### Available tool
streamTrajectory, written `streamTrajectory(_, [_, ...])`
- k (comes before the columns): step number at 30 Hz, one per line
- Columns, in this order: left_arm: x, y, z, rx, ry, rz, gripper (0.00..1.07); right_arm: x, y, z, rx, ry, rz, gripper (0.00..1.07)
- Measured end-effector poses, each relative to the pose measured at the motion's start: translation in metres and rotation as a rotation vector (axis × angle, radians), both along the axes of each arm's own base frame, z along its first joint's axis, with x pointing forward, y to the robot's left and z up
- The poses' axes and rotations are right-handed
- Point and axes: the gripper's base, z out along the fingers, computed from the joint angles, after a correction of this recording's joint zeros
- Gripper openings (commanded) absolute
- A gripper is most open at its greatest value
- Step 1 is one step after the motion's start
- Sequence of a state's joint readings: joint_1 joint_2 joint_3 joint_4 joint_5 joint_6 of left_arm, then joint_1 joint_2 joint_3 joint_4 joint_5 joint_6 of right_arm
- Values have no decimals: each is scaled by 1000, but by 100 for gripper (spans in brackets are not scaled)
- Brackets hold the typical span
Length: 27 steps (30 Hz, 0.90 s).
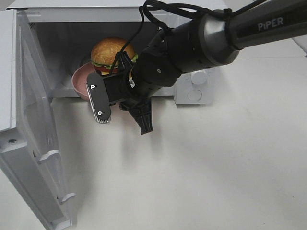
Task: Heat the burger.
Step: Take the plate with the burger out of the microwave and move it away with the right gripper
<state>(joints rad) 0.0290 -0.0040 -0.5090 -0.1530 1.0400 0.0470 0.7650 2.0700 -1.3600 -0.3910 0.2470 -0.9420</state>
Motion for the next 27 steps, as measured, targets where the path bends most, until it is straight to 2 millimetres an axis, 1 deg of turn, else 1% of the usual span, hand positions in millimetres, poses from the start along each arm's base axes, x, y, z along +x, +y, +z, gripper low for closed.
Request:
streamTrajectory(2, [0, 0, 0, 0, 0, 0, 100, -8, -5, 5, -1, 0, 7, 0])
streamTrajectory(3, [0, 0, 0, 0, 0, 0, 100, -8, -5, 5, -1, 0, 7, 0])
streamTrajectory(4, [0, 0, 0, 0, 0, 0, 100, -14, -9, 9, 1, -3, 13, 0])
streamTrajectory(5, [0, 0, 0, 0, 0, 0, 100, -14, -9, 9, 1, -3, 13, 0])
streamTrajectory(7, [0, 0, 0, 0, 0, 0, 100, -22, -15, 14, 4, -7, 20, 0])
streamTrajectory(10, [0, 0, 0, 0, 0, 0, 100, -25, -18, 16, 4, -6, 22, 0])
streamTrajectory(12, [0, 0, 0, 0, 0, 0, 100, -36, -27, 21, 0, -5, 29, 0])
streamTrajectory(13, [0, 0, 0, 0, 0, 0, 100, -36, -27, 21, 0, -5, 29, 0])
streamTrajectory(14, [0, 0, 0, 0, 0, 0, 100, -42, -33, 26, -2, -9, 33, 0])
streamTrajectory(15, [0, 0, 0, 0, 0, 0, 100, -42, -33, 26, -2, -9, 33, 0])
streamTrajectory(17, [0, 0, 0, 0, 0, 0, 100, -50, -41, 29, -9, -11, 38, 0])
streamTrajectory(18, [0, 0, 0, 0, 0, 0, 100, -50, -41, 29, -9, -11, 38, 0])
streamTrajectory(20, [0, 0, 0, 0, 0, 0, 100, -59, -50, 33, -12, -8, 38, 0])
streamTrajectory(21, [0, 0, 0, 0, 0, 0, 100, -59, -50, 33, -12, -8, 38, 0])
streamTrajectory(22, [0, 0, 0, 0, 0, 0, 100, -64, -55, 36, -10, -10, 38, 0])
streamTrajectory(26, [0, 0, 0, 0, 0, 0, 100, -72, -63, 41, -7, -12, 36, 0])
streamTrajectory(27, [0, 0, 0, 0, 0, 0, 100, -77, -69, 44, -5, -13, 31, 0])
